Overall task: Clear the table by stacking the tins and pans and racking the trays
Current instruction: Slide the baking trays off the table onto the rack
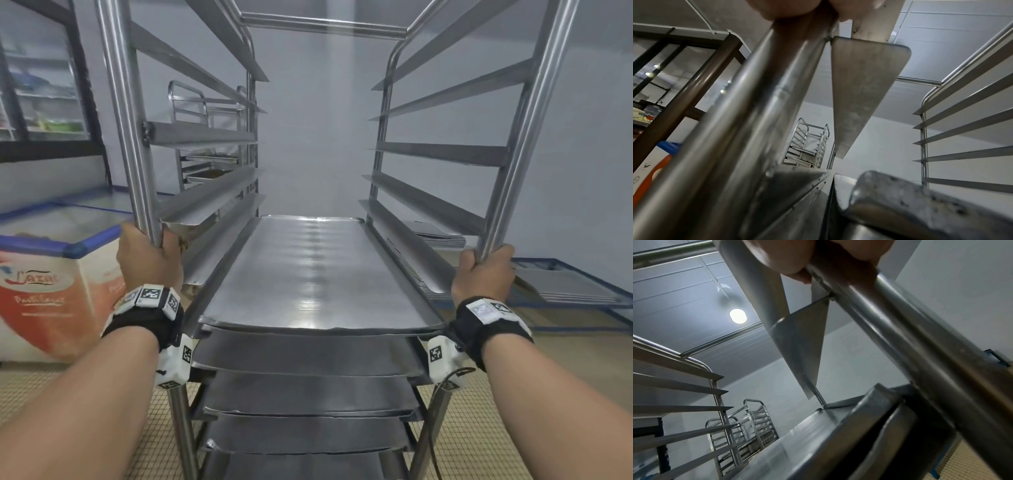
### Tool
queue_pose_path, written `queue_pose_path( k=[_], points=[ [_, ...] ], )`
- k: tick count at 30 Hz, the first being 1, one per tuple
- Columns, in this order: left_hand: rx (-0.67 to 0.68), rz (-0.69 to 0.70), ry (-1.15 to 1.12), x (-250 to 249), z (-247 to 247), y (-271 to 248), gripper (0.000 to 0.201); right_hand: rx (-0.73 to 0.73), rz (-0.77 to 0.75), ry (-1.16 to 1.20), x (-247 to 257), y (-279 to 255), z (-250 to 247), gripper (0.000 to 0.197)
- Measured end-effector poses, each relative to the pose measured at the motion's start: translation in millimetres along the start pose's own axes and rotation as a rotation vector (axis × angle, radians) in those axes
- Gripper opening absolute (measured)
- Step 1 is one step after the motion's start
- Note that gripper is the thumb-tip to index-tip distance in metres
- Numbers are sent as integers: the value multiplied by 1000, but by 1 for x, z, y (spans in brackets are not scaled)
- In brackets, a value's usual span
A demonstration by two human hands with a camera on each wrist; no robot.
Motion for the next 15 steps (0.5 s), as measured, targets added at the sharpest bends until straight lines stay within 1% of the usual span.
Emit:
queue_pose_path(
  k=[3, 8, 12, 15],
  points=[
    [14, -13, 3, 3, 27, 10, 38, 12, 15, 3, -5, 15, 22, 28],
    [13, -44, 14, 5, 71, 25, 34, 42, 11, 13, -16, 44, 61, 28],
    [19, -45, 10, 3, 109, 36, 35, 48, 21, 19, -26, 69, 89, 29],
    [9, -14, 15, 4, 135, 43, 34, 63, 31, -5, -32, 85, 111, 34]
  ],
)
Point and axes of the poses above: each hand's wrist, its own y-axis towards the middle knuckle, its own z-axis out of the palm, x = y × z, the point moved 2 cm from there along y, towards the middle knuckle, and after that the axes turned 3 degrees about y, right-handed, at the moved point
